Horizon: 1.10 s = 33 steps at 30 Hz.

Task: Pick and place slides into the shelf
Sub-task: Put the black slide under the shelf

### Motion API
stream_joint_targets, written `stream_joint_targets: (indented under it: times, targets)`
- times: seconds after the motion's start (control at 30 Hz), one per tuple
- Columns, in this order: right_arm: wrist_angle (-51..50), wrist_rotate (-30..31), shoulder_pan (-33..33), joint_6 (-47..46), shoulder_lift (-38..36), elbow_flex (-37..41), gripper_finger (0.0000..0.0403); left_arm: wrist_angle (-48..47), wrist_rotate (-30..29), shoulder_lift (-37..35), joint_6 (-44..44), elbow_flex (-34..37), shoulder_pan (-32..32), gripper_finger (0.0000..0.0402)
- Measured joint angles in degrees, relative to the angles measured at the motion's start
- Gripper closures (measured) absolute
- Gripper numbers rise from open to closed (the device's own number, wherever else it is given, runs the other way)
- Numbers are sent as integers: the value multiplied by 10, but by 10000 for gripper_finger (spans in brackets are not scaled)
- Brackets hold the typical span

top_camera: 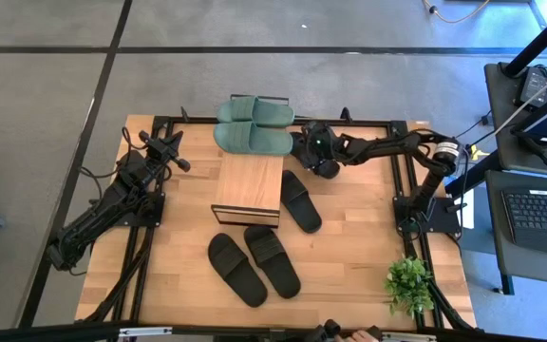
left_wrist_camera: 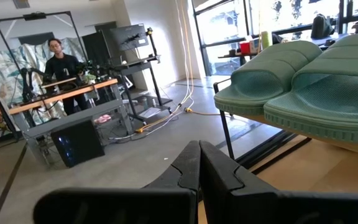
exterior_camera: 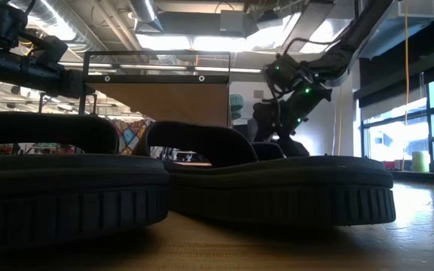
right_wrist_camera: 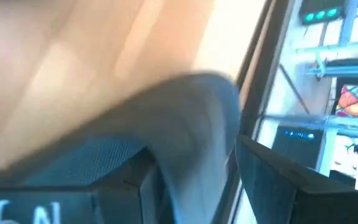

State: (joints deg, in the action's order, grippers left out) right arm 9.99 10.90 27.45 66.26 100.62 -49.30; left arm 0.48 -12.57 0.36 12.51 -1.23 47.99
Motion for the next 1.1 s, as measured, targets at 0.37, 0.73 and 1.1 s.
stream_joint_targets:
  times: [0.37,0.73,1.1]
  targets:
    - [-139,47,-29,-142,-108,0,218,0,0,0,1,0,0,401]
    - [-314,44,-57,-333,-192,-1,218,0,0,0,1,0,0,401]
    - [-461,-66,-62,-683,-217,-1,218,0,0,0,0,0,0,401]
